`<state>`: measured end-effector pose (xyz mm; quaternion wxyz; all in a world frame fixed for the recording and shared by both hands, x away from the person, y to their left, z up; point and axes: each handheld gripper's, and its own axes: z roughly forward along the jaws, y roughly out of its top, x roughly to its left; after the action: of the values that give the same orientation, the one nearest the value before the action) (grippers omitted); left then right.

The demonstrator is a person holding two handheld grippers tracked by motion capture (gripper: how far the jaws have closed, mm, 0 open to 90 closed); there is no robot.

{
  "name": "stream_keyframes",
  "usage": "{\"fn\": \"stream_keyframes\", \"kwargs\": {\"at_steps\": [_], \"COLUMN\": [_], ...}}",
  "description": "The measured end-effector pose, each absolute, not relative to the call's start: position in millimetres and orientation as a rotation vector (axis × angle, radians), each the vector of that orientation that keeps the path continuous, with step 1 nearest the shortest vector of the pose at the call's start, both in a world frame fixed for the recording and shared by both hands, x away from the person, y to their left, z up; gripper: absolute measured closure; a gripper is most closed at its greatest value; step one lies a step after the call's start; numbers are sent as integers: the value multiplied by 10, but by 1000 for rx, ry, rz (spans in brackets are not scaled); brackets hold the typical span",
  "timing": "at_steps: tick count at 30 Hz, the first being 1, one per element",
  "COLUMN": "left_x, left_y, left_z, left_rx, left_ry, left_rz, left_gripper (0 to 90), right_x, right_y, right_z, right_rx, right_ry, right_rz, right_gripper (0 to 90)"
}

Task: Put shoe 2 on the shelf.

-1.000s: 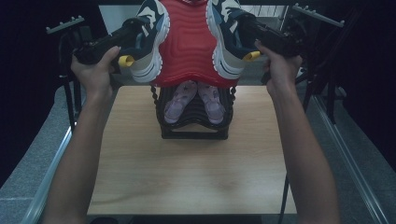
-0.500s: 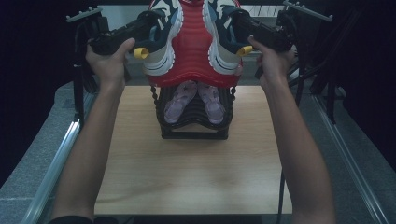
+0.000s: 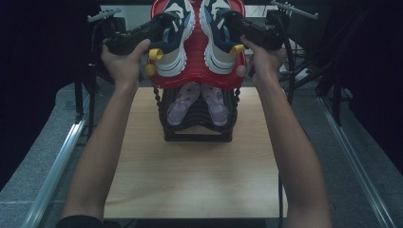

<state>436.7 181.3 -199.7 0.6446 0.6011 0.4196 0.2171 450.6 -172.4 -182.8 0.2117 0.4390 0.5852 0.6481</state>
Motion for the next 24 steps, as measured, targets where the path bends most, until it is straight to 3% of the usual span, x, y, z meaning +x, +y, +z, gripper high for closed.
{"fn": "stream_keyframes", "kwargs": {"at_steps": [13,24], "left_x": [4449,4445], "left_y": [1689,1716], "left_z": [-2141,-2136], "left_rx": [1400,1417], "left_ry": [949,928], "left_rz": [542,484], "left_gripper": [642,513], "right_x": [4604,4590], "right_y": [-1547,-1515], "right_z": [-1924,-1917], "right_rx": [1156,1097], "right_ry": [1709,1763], "right_rz": [1691,1739], "right_gripper": [671,481]}}
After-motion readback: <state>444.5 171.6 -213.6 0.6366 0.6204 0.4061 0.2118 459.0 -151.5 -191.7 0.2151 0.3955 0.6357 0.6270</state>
